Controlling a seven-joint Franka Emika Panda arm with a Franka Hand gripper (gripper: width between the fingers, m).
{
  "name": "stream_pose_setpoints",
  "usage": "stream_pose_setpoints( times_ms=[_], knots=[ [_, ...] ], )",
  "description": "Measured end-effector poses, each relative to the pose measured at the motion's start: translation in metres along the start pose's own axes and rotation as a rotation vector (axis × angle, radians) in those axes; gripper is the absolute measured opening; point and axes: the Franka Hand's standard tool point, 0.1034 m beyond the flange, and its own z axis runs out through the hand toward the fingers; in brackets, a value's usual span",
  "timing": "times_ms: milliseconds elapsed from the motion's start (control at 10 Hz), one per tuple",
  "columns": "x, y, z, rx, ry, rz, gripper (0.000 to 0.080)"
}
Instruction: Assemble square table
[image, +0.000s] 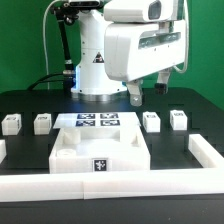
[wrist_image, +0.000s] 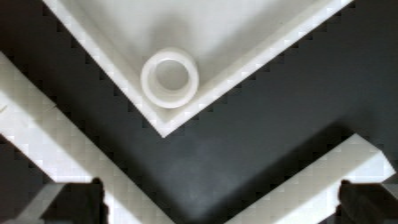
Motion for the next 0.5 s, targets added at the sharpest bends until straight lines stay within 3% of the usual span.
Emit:
stream_pose_setpoints(
  times_ms=[500],
  knots=[
    [0.0000, 0.0000, 0.0001, 0.000, 0.000, 0.000, 0.0649]
  ],
)
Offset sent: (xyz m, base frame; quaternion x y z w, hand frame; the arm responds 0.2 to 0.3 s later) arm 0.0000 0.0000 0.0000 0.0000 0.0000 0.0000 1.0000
